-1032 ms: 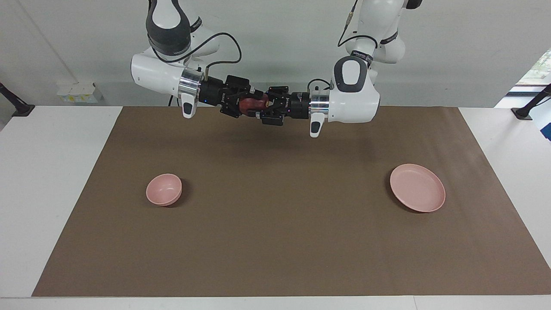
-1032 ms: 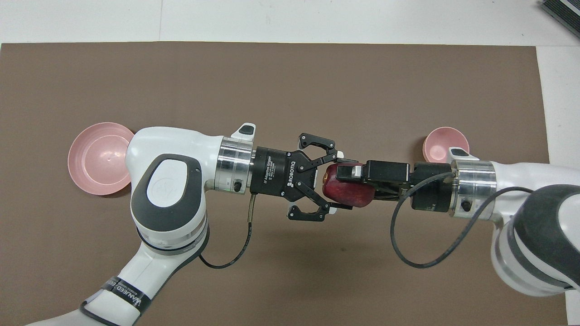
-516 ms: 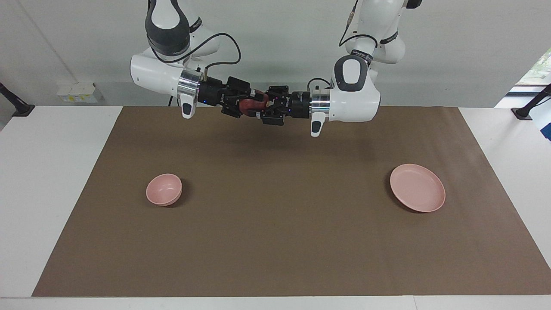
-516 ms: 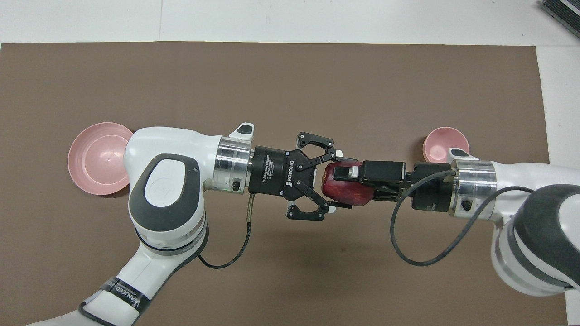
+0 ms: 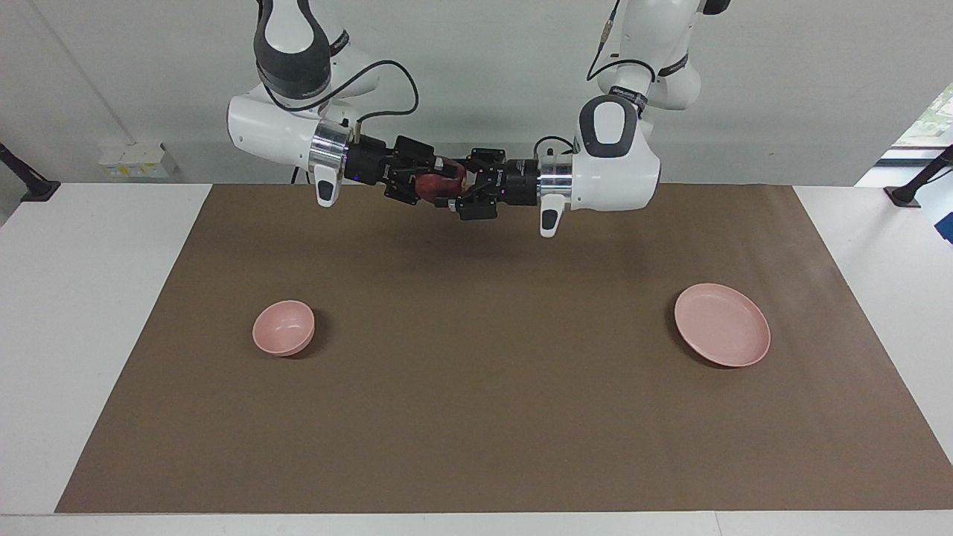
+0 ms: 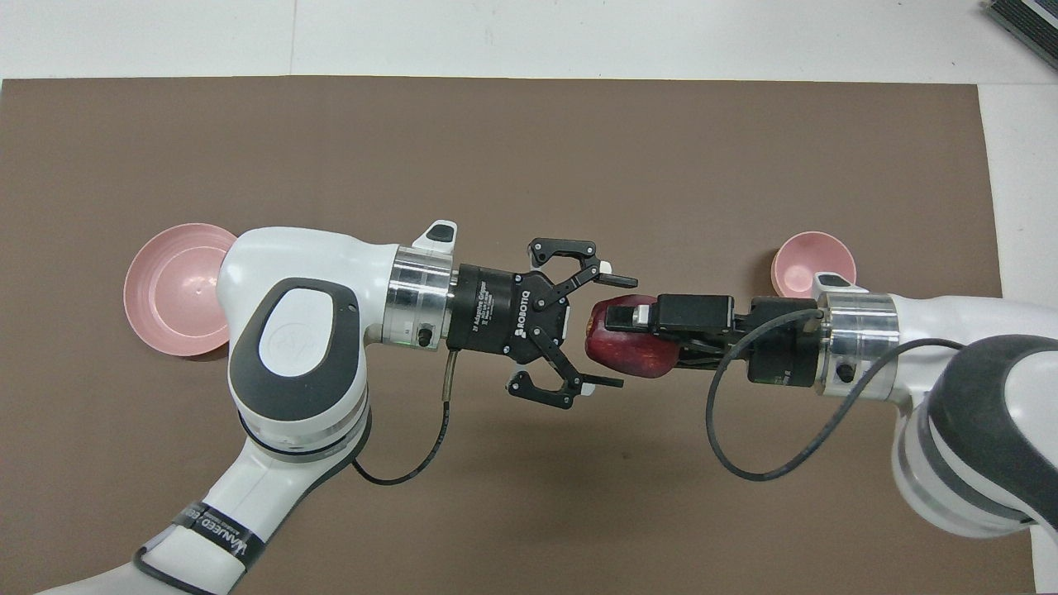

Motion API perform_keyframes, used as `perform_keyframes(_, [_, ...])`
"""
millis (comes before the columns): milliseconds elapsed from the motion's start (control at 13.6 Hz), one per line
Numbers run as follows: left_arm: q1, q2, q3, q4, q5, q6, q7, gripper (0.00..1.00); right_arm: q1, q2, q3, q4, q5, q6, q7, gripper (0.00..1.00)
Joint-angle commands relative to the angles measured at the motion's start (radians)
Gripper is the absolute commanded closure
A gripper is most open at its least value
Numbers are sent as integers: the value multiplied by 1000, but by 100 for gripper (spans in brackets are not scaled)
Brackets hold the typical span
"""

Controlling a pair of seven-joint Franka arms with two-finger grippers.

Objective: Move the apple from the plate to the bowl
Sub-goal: 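Grasp the apple with the right gripper and open the left gripper, then carry the apple toward the bowl while the left gripper withdraws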

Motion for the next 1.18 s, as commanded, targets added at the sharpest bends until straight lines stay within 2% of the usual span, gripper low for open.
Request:
perform_keyframes(0, [63,-12,6,-14,137,-2,5,0,-37,13,4,18,-104,6,22,100])
perform_keyframes(221, [144,1,6,19,336,-34,4,0,-77,53,4,61,-258,-7,22,100])
perform_keyframes(369, [196,26,6,88,483,-106,11,0,-100,91,4,105,-413,-7,22,100])
perform_keyframes(516, [218,26,6,121,595,-111,29,0,-101,119,2,130,-597,10,23,100])
perform_keyframes(885, [230,15,12,142,879,-94,244,0,-118,159,2,150,-1022,81,17,100])
perform_keyframes(1106, [271,17,16,161,991,-96,426,0,-143,202,-1,150,-1173,129,-18,100])
